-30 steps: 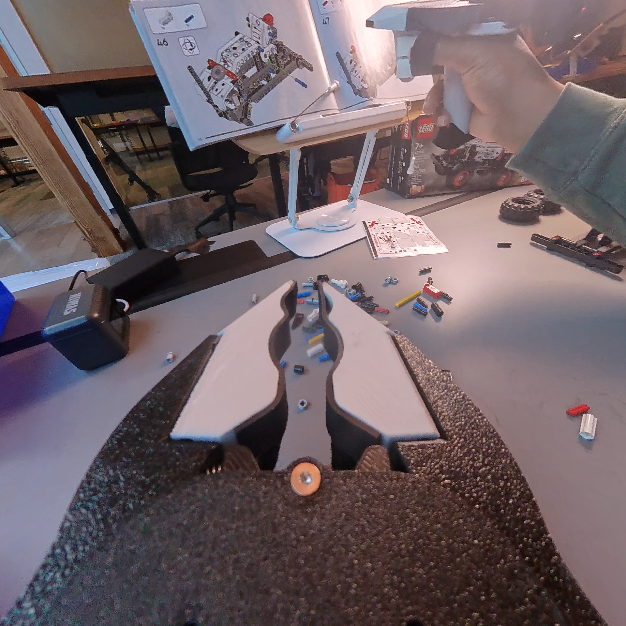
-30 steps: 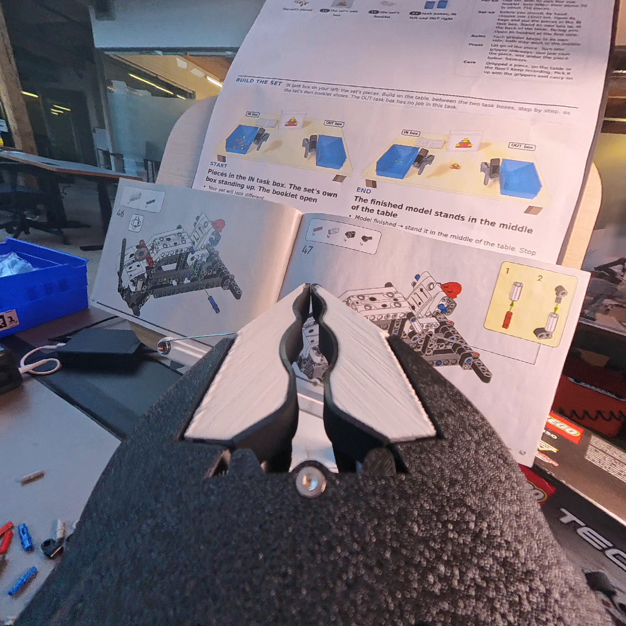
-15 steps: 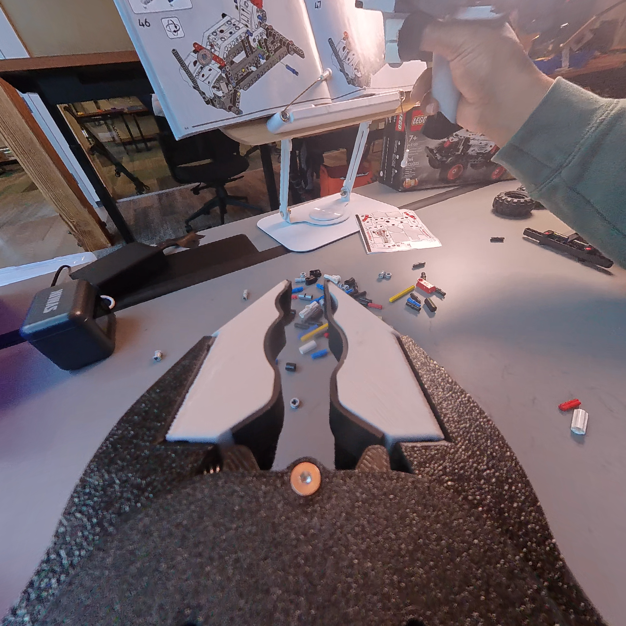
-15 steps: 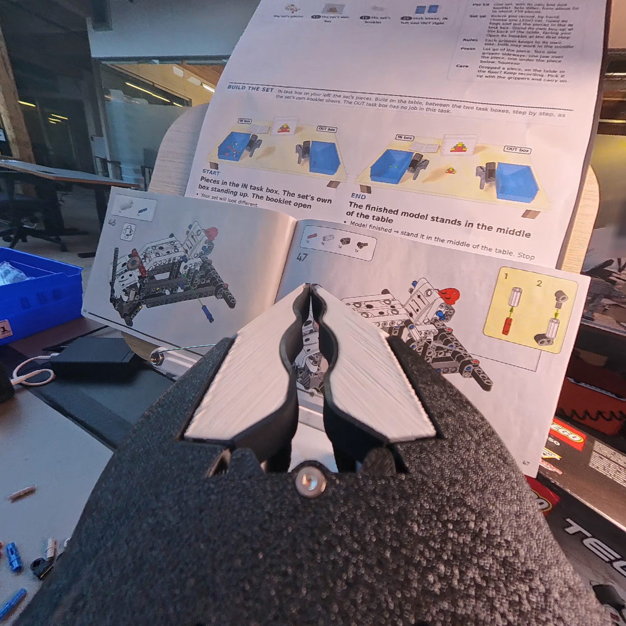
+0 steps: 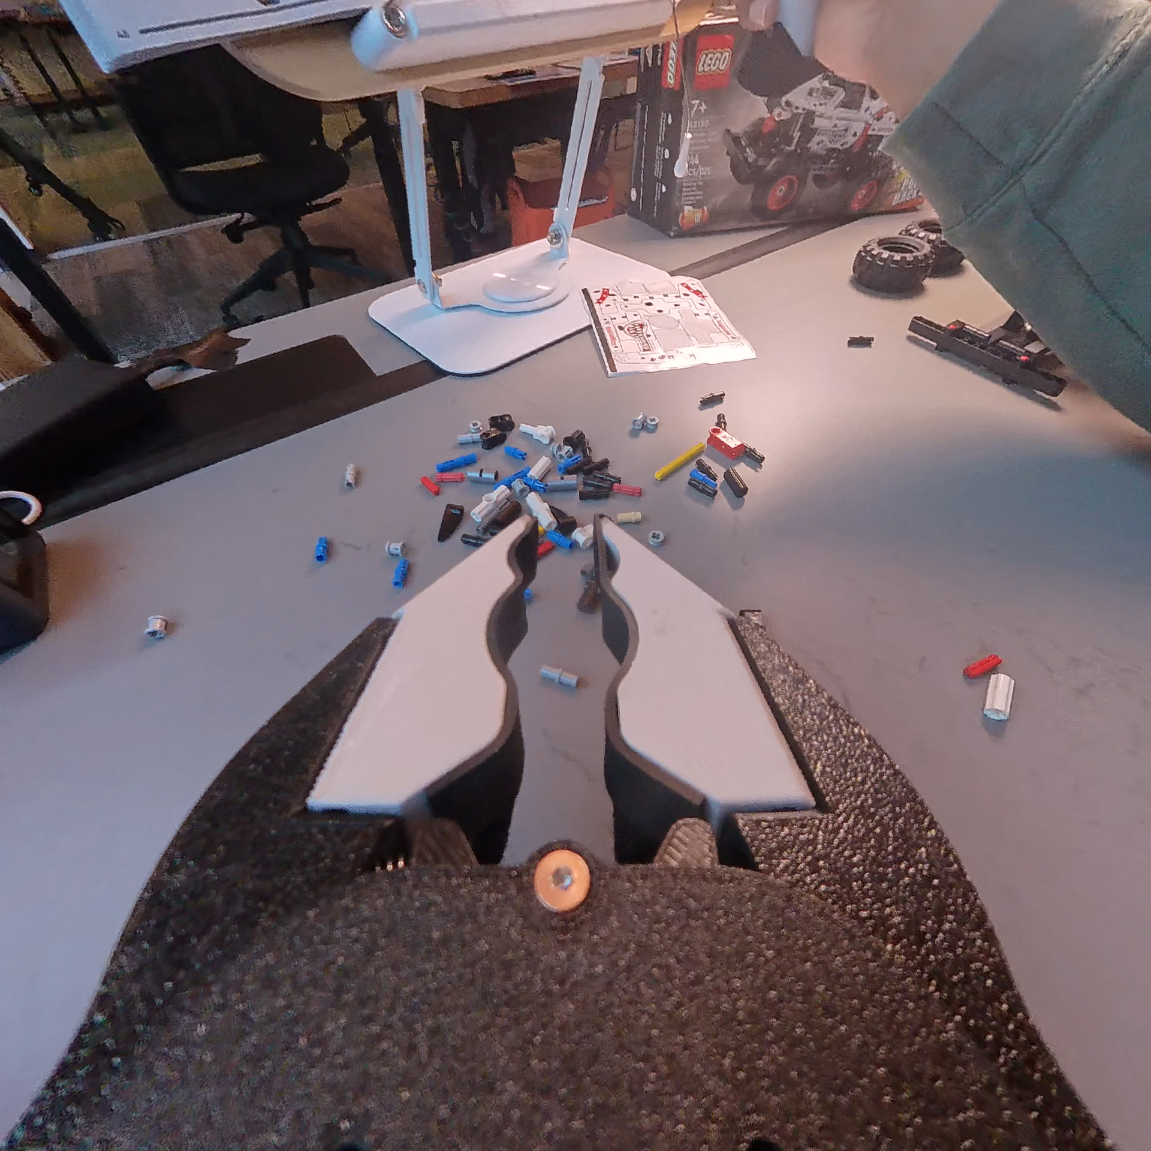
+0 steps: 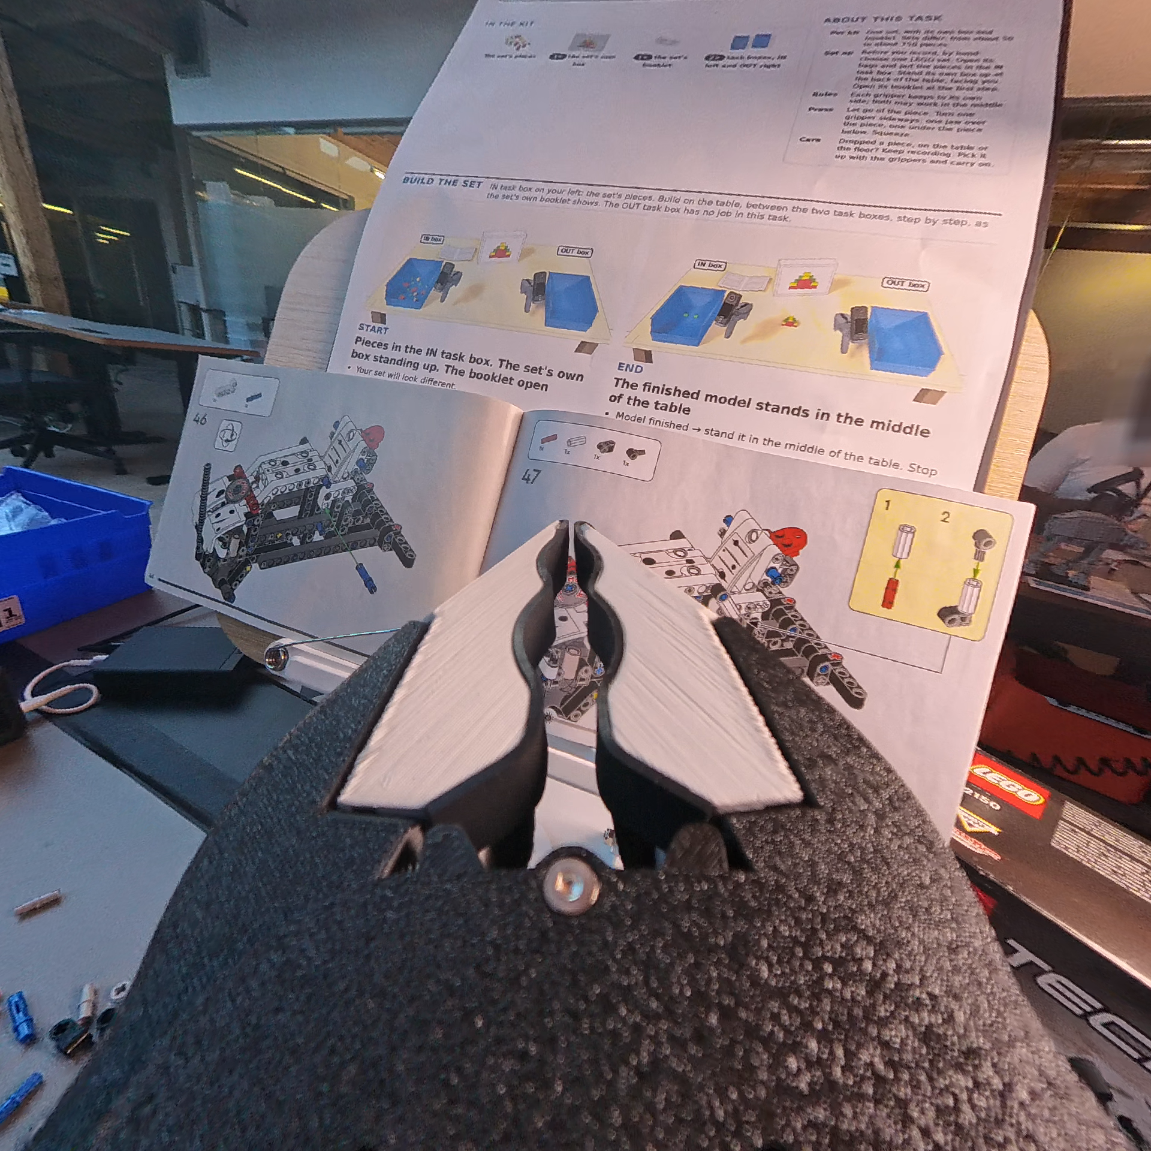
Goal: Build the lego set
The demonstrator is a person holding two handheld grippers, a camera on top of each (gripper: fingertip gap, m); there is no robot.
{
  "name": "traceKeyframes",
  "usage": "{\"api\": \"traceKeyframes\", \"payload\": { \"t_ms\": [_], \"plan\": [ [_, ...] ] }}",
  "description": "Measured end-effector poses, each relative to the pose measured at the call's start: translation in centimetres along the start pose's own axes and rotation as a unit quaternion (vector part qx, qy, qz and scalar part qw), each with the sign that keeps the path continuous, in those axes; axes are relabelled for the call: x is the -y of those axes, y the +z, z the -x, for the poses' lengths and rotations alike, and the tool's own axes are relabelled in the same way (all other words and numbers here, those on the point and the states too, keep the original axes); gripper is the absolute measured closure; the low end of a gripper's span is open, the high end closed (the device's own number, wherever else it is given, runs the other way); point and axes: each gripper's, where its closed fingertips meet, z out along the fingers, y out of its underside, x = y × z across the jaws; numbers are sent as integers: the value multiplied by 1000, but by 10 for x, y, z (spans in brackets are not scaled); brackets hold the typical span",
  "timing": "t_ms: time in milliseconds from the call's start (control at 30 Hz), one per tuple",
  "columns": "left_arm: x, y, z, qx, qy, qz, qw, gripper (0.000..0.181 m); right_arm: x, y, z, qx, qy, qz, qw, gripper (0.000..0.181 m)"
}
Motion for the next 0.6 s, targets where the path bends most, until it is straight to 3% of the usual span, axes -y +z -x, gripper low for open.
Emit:
{"api": "traceKeyframes", "payload": {
  "t_ms": [267,600],
  "plan": [
    [-4,5,-6,-10,10,11,1000,163,-2,3,-12,-5,3,-5,1000,179],
    [-6,7,-6,-13,7,17,1000,161,4,31,-15,-11,-10,-14,1000,180]
  ]
}}
